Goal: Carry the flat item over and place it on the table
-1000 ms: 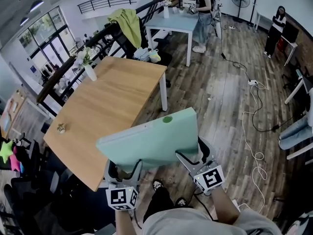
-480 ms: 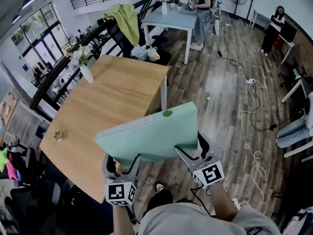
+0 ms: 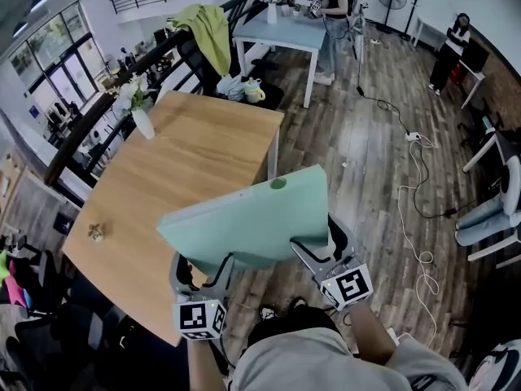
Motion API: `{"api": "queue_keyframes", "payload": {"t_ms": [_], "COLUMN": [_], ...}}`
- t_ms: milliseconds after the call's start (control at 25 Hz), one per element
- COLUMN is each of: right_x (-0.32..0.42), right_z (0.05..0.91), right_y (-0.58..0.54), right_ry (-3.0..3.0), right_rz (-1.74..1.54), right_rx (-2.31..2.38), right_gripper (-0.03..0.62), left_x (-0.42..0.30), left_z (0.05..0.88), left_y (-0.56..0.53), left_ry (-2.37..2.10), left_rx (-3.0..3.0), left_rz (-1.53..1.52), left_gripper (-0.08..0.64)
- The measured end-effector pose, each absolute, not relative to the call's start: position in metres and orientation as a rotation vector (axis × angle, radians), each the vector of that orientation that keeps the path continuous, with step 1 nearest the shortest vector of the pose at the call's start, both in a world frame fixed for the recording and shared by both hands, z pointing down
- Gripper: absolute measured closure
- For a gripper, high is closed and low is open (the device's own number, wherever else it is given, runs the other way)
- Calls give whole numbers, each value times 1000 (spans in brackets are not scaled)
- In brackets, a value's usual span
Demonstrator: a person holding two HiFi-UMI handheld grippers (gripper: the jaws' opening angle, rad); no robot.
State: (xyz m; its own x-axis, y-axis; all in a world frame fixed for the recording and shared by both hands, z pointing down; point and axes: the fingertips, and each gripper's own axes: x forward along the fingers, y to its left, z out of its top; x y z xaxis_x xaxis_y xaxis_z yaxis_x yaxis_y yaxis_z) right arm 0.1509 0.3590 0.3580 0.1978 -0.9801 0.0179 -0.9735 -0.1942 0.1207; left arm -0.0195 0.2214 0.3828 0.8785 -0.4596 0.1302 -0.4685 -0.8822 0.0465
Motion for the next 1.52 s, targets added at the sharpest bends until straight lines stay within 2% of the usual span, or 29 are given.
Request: {"api": "queue_keyframes", "payload": {"t_ms": [520,1160,1520], "right_x": [178,279,280], "right_z": [362,364,376], "right_y": [292,159,98], "right_ry": [-2020,-2264,-2447], "right_rz": [-105,-94,-73], "right_rx": [2277,2085,1899], "right_gripper": [198,198,198], "left_x": [-3,77,66], "left_z": [386,383,391], "left_y": [168,71,46], "left_ry": [-858,-1129,-1351], "left_rx": [2927,2820,2701], "left_rz": [176,206,243], "left_gripper": [78,78,78]}}
